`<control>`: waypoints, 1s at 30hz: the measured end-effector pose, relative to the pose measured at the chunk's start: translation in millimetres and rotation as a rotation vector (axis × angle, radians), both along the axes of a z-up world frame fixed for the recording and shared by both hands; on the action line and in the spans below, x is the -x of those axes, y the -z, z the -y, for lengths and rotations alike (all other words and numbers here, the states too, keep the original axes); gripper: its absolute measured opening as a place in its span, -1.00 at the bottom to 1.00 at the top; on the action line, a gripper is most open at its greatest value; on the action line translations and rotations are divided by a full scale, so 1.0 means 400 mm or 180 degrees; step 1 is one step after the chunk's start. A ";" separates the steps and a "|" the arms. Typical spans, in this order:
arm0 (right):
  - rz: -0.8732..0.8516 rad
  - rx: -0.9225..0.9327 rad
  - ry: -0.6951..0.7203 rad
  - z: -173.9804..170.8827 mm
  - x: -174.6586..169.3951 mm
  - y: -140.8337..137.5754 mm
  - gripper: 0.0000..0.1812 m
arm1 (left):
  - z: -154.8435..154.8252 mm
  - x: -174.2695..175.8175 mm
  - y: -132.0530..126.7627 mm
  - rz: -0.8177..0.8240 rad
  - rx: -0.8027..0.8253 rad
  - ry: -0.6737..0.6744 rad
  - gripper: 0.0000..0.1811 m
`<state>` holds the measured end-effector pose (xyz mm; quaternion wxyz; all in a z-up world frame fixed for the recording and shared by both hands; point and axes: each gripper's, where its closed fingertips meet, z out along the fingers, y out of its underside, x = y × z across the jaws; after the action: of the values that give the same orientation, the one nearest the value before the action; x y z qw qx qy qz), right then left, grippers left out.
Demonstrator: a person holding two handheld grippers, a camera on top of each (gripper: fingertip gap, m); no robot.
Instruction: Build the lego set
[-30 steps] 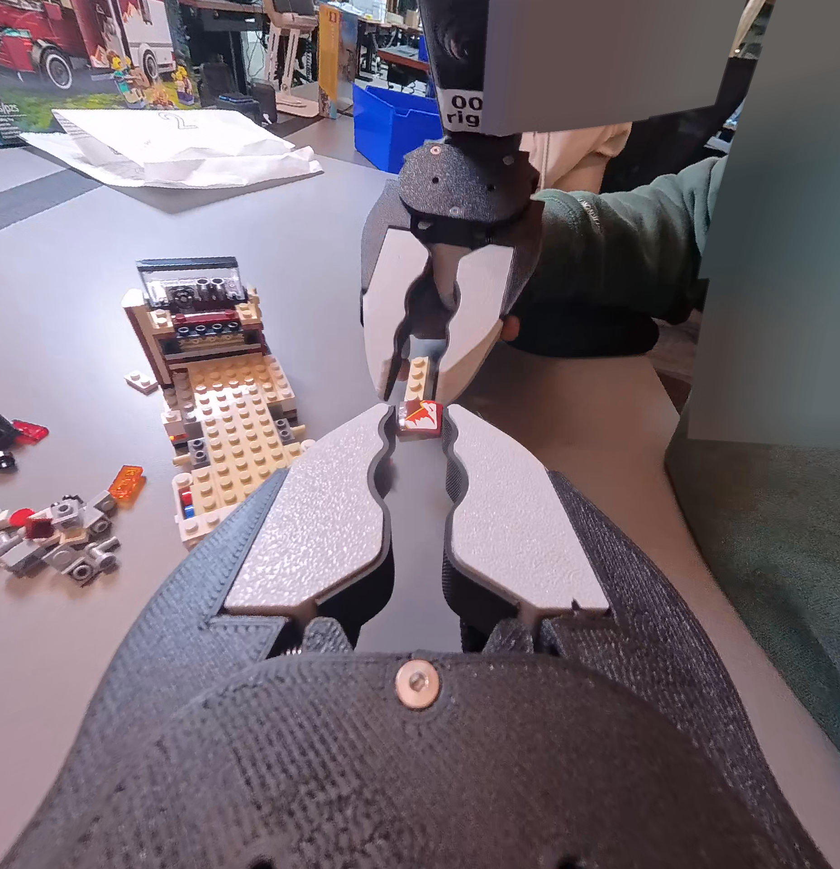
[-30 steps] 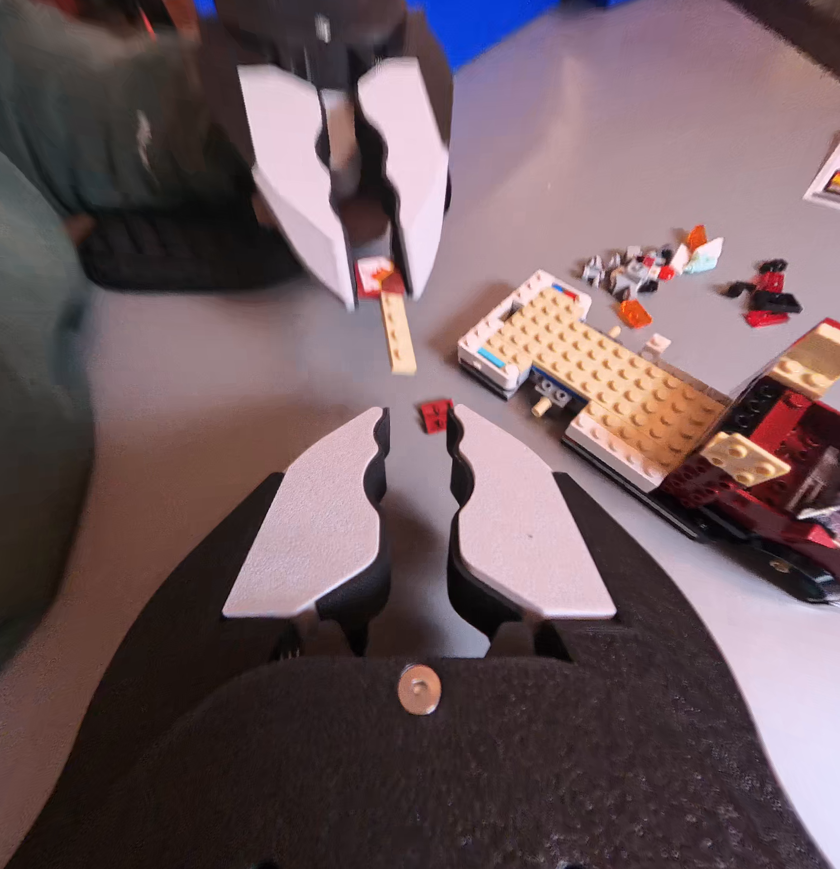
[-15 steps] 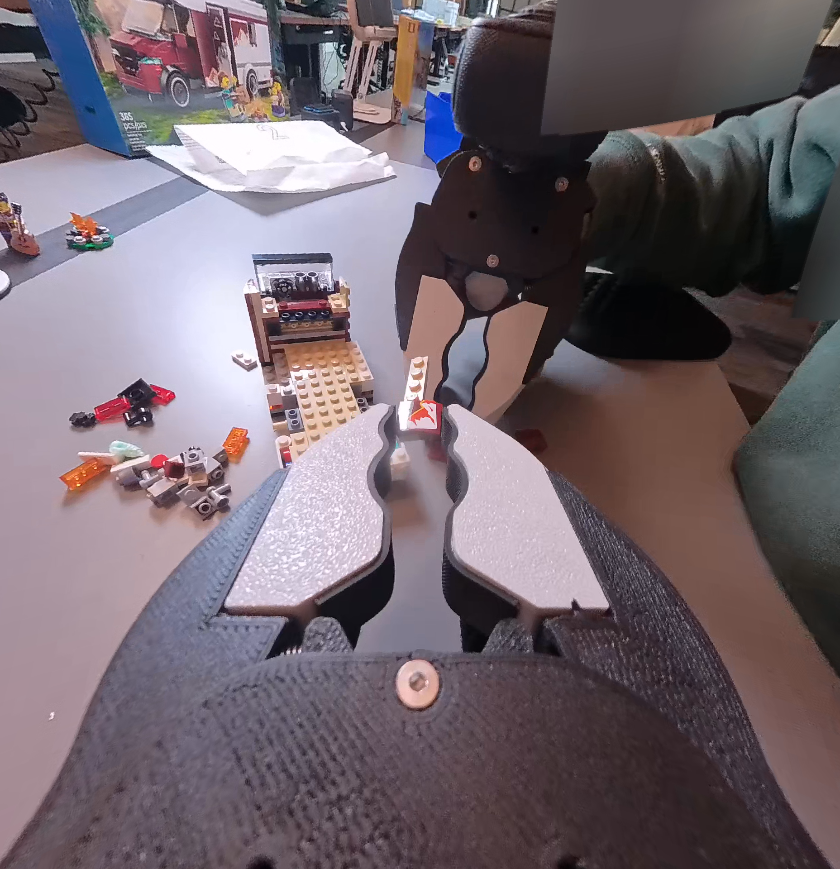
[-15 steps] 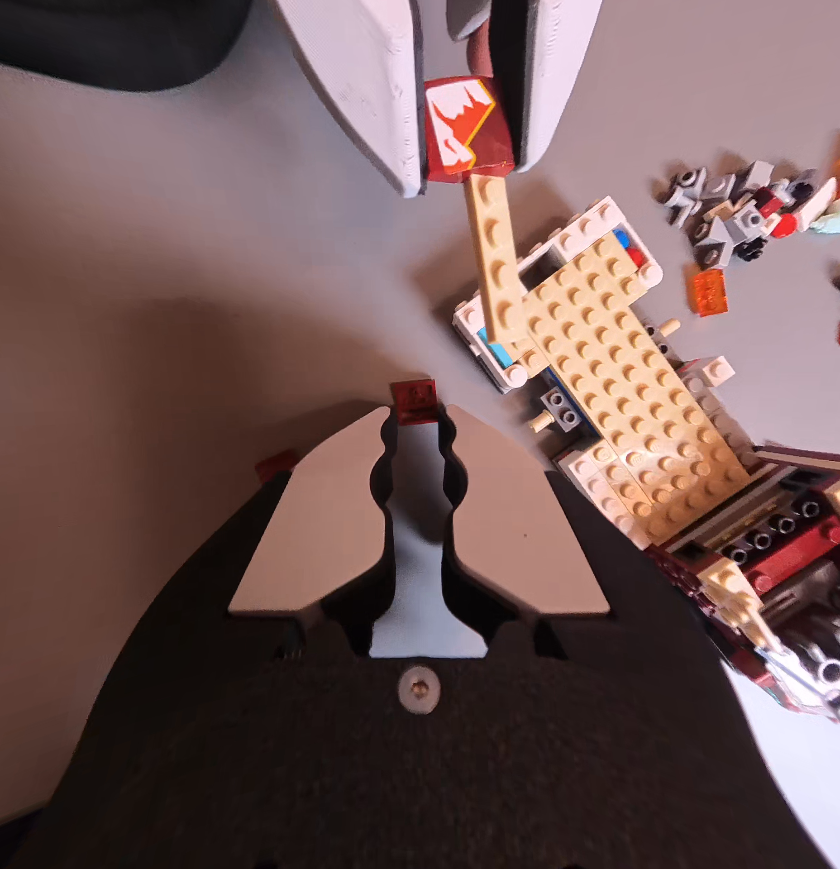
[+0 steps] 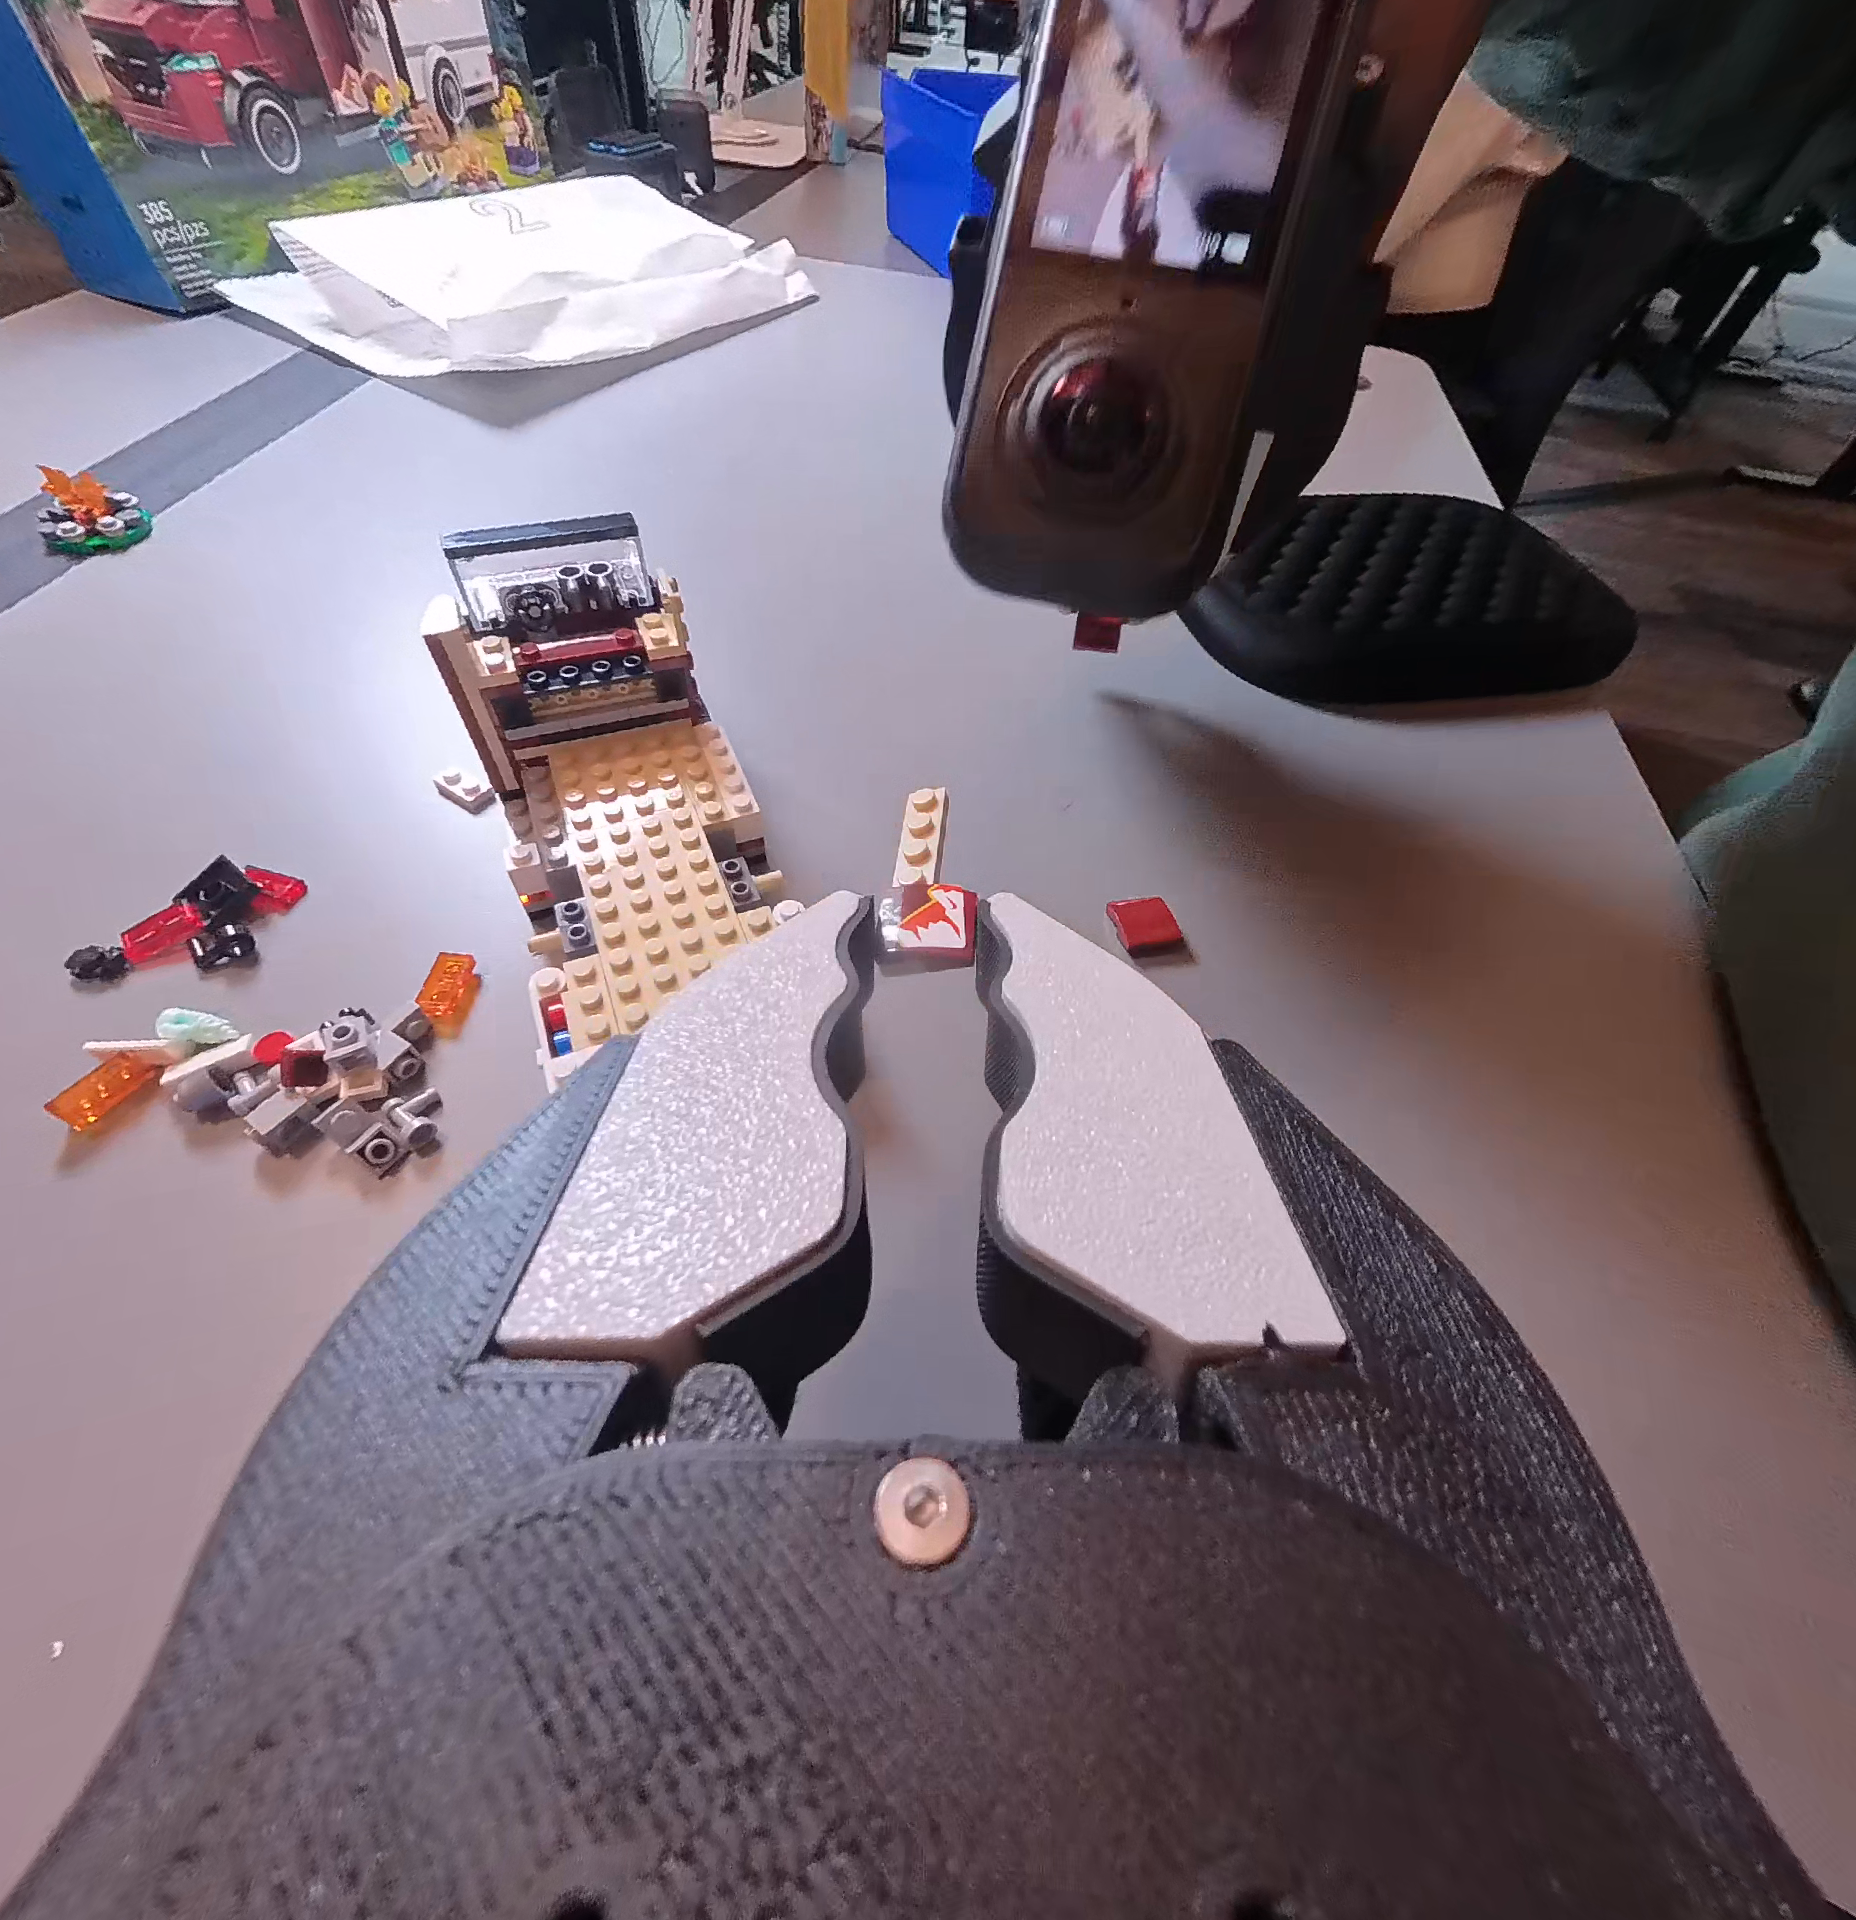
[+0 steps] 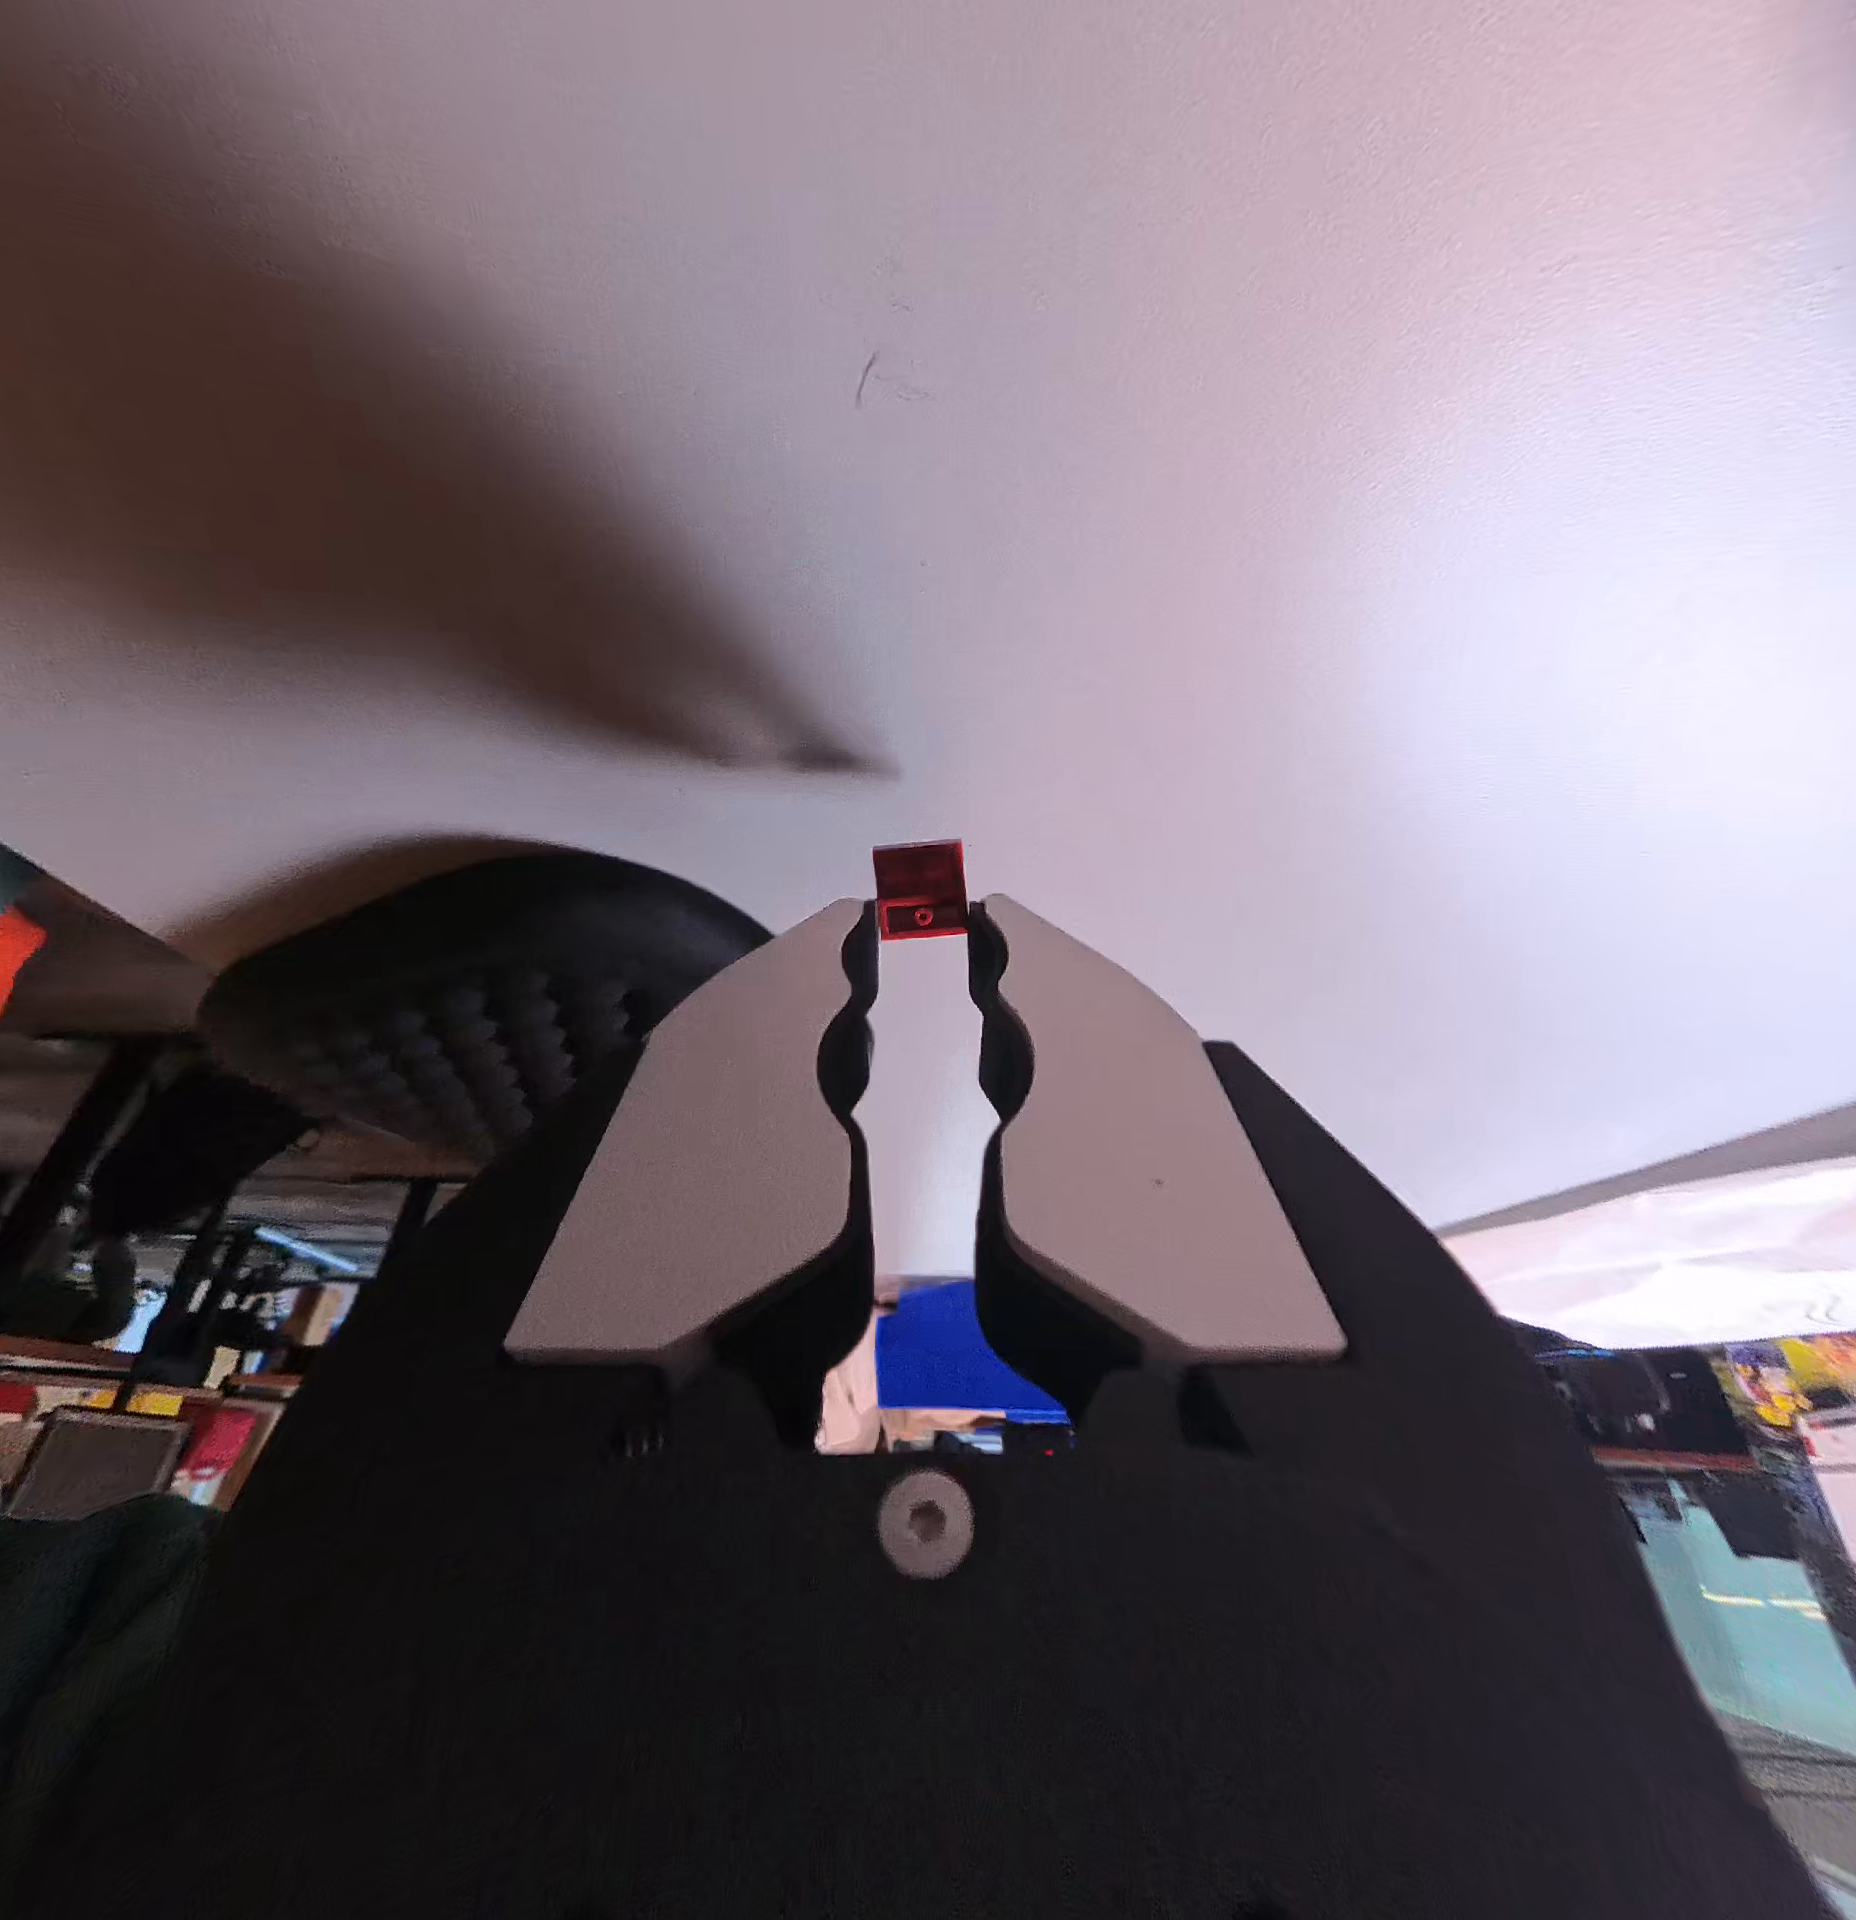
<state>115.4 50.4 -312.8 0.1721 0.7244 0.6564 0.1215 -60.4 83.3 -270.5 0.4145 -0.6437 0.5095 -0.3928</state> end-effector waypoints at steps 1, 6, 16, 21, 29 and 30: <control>0.0018 -0.0005 -0.0017 -0.004 0.008 0.006 -0.82 | 0.000 0.001 0.000 -0.0007 -0.0010 -0.0006 -0.80; -0.0721 0.0031 0.0049 -0.010 0.100 0.019 -0.72 | -0.003 0.006 -0.002 0.0001 -0.0014 -0.0028 -0.80; -0.1999 -0.0203 0.0332 -0.010 0.142 0.002 -0.69 | 0.003 0.002 0.013 -0.0057 -0.0004 0.0022 -0.80; -0.2402 -0.0359 0.0231 0.002 0.173 0.014 -0.74 | 0.005 0.001 0.019 -0.0074 0.0008 0.0045 -0.80; -0.2768 -0.0243 0.0290 0.072 0.294 0.042 -0.70 | 0.010 -0.001 0.026 -0.0127 -0.0006 0.0077 -0.80; -0.2770 -0.0232 0.0298 0.073 0.303 0.046 -0.70 | 0.010 -0.001 0.026 -0.0133 -0.0013 0.0078 -0.80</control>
<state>-5.7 21.4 -331.1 -0.1407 0.7427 0.6295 -0.1798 -60.1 79.2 -280.9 0.4002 -0.6446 0.5267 -0.3833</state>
